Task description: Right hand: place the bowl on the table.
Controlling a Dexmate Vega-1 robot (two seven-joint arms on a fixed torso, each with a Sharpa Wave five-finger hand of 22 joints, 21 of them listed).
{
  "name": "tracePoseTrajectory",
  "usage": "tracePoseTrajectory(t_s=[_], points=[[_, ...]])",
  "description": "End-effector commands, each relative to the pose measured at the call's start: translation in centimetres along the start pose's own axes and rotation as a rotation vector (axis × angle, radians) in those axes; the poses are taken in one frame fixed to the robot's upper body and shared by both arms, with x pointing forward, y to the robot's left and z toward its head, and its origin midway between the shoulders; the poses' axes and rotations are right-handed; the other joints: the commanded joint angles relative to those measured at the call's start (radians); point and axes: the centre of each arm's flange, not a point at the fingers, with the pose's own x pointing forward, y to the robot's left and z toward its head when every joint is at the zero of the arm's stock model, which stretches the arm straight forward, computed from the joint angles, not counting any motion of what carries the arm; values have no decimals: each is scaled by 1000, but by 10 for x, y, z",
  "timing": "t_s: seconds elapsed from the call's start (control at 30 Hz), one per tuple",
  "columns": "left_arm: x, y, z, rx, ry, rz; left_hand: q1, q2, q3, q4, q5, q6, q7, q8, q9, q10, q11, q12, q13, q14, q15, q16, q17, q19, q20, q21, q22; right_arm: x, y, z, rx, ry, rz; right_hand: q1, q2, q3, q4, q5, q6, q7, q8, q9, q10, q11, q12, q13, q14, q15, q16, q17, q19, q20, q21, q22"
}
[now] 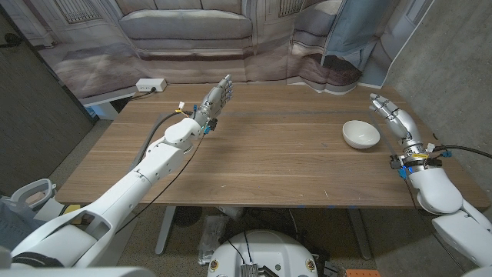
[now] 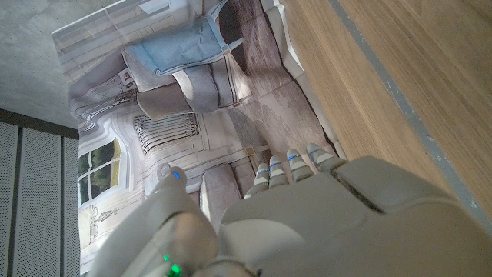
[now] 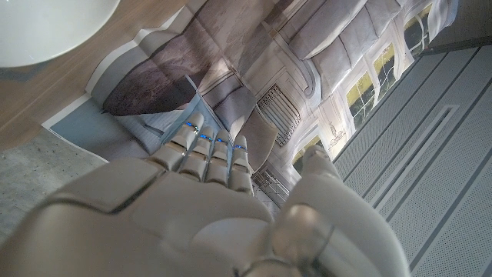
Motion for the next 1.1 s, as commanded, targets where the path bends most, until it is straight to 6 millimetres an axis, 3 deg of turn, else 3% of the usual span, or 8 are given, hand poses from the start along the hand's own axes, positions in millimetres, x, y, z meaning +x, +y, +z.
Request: tracePoseTrajectory(t_s=[0.03,0.4,1.1], points=[[-6,-1,2,0,1,13,10,2,-3,-2,-4,4,-2,-1,2,4,-2,-2,3,6,-4,-2,5,8,-33,-3,2,1,0,0,-37,-12,26,14,-2,1,-10,-2,4,-3,-1,4,12,-1,5,5,11,1,3,0,13,-9,-4,2],[-10,-3,-8,-53,-22,12,11,2,-4,-2,-5,6,-3,-1,2,5,-1,-3,3,10,-1,-2,5,9,-36,-5,2,-1,2,0,-84,-6,26,23,-5,3,-18,-1,6,-2,-1,5,11,2,5,6,8,0,-1,0,13,-11,-9,2],[-3,-4,-7,-48,-25,5,13,3,-7,-2,-7,8,-2,-2,2,4,1,-5,3,10,2,-4,6,9,-35,-9,2,-13,1,3,-221,2,-8,38,2,6,-27,-1,9,-1,-2,5,7,6,3,6,-23,9,-14,2,-13,-14,-32,2]])
